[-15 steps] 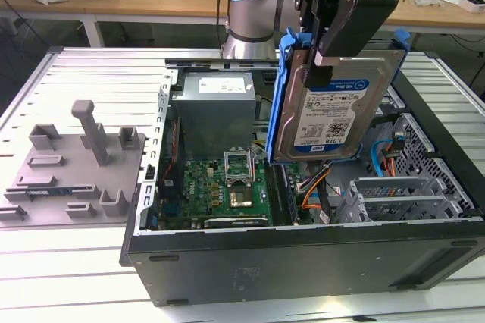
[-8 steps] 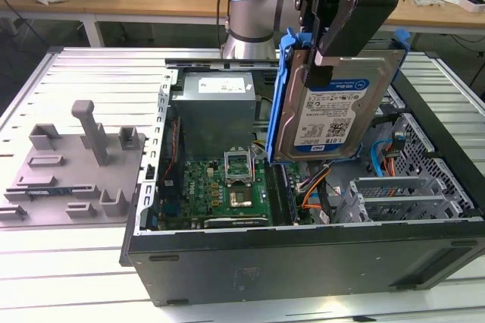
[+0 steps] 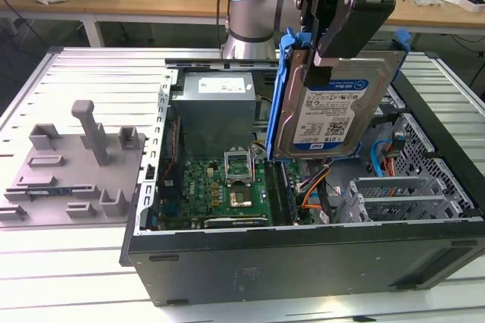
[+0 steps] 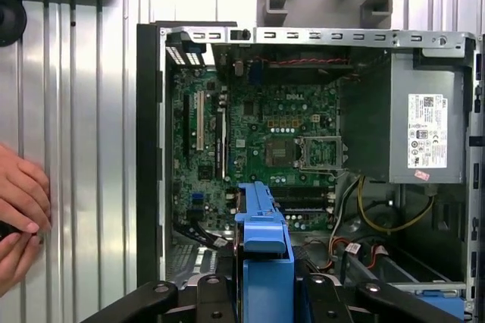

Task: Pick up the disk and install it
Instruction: 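Insert the disk into the insertion slot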

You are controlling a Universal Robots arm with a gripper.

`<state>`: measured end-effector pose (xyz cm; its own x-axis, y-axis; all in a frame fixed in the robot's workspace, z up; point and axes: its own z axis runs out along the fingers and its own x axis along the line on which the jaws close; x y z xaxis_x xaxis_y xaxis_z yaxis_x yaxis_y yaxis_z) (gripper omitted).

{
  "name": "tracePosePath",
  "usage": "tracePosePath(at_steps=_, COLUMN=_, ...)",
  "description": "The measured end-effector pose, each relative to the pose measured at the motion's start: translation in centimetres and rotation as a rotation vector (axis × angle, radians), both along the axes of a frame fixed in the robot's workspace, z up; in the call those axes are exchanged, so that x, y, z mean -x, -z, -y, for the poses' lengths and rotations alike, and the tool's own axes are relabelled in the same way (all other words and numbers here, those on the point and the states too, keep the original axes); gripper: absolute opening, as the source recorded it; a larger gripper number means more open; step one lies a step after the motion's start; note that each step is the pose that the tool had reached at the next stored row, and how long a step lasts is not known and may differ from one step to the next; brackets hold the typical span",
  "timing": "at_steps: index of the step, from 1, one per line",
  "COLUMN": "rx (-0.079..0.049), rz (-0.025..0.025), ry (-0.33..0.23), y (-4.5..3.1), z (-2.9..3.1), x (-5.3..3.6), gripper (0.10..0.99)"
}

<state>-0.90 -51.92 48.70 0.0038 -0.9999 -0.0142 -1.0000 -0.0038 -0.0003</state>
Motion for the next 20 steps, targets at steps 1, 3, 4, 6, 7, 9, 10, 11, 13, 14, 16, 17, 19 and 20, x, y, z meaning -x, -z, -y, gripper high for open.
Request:
tracePosePath(at_steps=1, rx=-0.001, rz=-0.0001, ry=0.002, y=0.08, z=0.08, x=-0.06, gripper=0.365)
tracePosePath(at_steps=3, rx=-0.002, rz=-0.0002, ry=0.005, y=0.18, z=0.18, x=-0.14, gripper=0.365)
tracePosePath(at_steps=4, rx=-0.003, rz=-0.0004, ry=0.007, y=0.23, z=0.24, x=-0.21, gripper=0.365)
tracePosePath(at_steps=6, rx=-0.006, rz=-0.0005, ry=0.01, y=0.36, z=0.38, x=-0.33, gripper=0.365)
tracePosePath(at_steps=7, rx=-0.007, rz=-0.0006, ry=0.011, y=0.41, z=0.44, x=-0.39, gripper=0.365)
tracePosePath(at_steps=9, rx=-0.01, rz=-0.0008, ry=0.013, y=0.52, z=0.59, x=-0.62, gripper=0.365)
tracePosePath(at_steps=10, rx=-0.01, rz=-0.0009, ry=0.014, y=0.54, z=0.64, x=-0.71, gripper=0.365)
tracePosePath(at_steps=11, rx=-0.01, rz=-0.001, ry=0.015, y=0.57, z=0.72, x=-0.86, gripper=0.365)
tracePosePath(at_steps=13, rx=-0.01, rz=-0.0011, ry=0.017, y=0.62, z=0.83, x=-1.12, gripper=0.365)
tracePosePath(at_steps=14, rx=-0.01, rz=-0.0012, ry=0.018, y=0.64, z=0.91, x=-1.37, gripper=0.365)
tracePosePath(at_steps=16, rx=-0.01, rz=-0.0019, ry=0.018, y=0.66, z=1.06, x=-2.46, gripper=0.365)
tracePosePath(at_steps=17, rx=-0.01, rz=-0.0022, ry=0.018, y=0.66, z=1.1, x=-2.76, gripper=0.365)
tracePosePath(at_steps=19, rx=-0.01, rz=-0.0024, ry=0.018, y=0.7, z=1.24, x=-3.31, gripper=0.365)
tracePosePath(at_steps=20, rx=-0.01, rz=-0.0025, ry=0.018, y=0.71, z=1.3, x=-3.54, gripper=0.365)
